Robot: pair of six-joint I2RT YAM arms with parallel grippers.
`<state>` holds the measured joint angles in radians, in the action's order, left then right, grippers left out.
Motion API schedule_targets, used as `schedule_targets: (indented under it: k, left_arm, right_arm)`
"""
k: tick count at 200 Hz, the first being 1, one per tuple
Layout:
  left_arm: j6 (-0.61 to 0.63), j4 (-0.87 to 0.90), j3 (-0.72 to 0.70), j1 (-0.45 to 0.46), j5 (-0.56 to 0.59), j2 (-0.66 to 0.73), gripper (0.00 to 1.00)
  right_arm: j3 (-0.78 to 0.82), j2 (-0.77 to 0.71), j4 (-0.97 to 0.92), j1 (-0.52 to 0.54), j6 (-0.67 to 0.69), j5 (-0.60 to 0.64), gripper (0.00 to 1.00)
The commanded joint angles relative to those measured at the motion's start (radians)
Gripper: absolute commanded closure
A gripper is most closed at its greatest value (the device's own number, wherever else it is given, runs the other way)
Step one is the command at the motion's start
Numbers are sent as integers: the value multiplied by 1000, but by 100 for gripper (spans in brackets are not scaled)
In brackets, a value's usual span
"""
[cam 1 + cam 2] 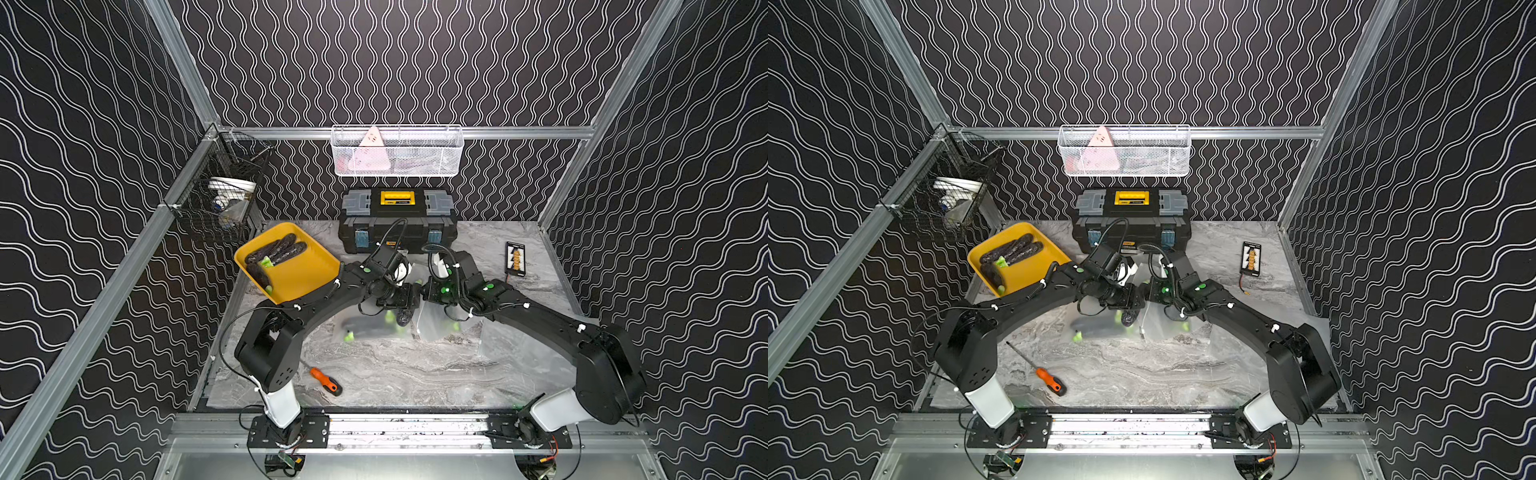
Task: Place the eggplant in a zip-top bag and seal the zipper
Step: Place the eggplant in the zipper food storage bag.
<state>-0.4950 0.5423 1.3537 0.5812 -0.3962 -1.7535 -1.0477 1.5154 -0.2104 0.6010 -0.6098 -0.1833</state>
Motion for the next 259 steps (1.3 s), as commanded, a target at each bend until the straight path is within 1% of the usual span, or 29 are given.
schedule_targets:
  k: [1,13,29,47,59,75,109,127,150,162,175,187,204,229,239,259]
  left_arm:
    - [8,16,24,-3,20,-18,48]
    - [-12,4,31,-3,23,-22,45]
    - [-44,-6,46,-5,29,-17,39]
    - [-50,15,69,-13,74,-4,34]
    - [-59,26,77,-33,99,11,33]
    - [-81,0,61,-71,88,44,29]
    - [-43,49,65,-102,114,93,29]
    - [-17,67,27,-101,108,120,29]
    - [-16,28,-92,-102,44,199,27]
    - [-36,-21,-166,-101,0,248,26]
    - [-63,-96,-238,-98,-76,288,26]
    - [-81,-146,-284,-97,-94,317,26]
    - [-85,-177,-301,-97,-103,317,26]
    - [-101,-213,-306,-93,-135,284,30]
    - [-110,-235,-317,-84,-149,272,30]
    - [-100,-237,-324,-59,-114,252,30]
  right_arm:
    - [-2,-4,23,2,-53,-52,96]
    - [-22,6,0,2,-90,-37,96]
    - [-55,30,-27,0,-129,-19,97]
    - [-78,48,-31,-10,-164,-21,97]
    - [-78,59,-35,-19,-177,-39,97]
    - [-122,78,-53,-26,-185,-45,97]
    - [-143,102,-71,-51,-194,-48,97]
    - [-159,112,-81,-64,-189,-44,98]
    - [-171,123,-90,-73,-178,-30,98]
    - [-176,130,-96,-77,-171,-24,98]
    - [-178,140,-96,-78,-170,-24,98]
    - [-177,147,-88,-77,-171,-33,98]
    - [-177,151,-86,-77,-177,-36,98]
    - [-175,143,-88,-75,-179,-31,98]
    - [-176,137,-92,-75,-174,-24,98]
    - [-177,129,-99,-75,-169,-23,98]
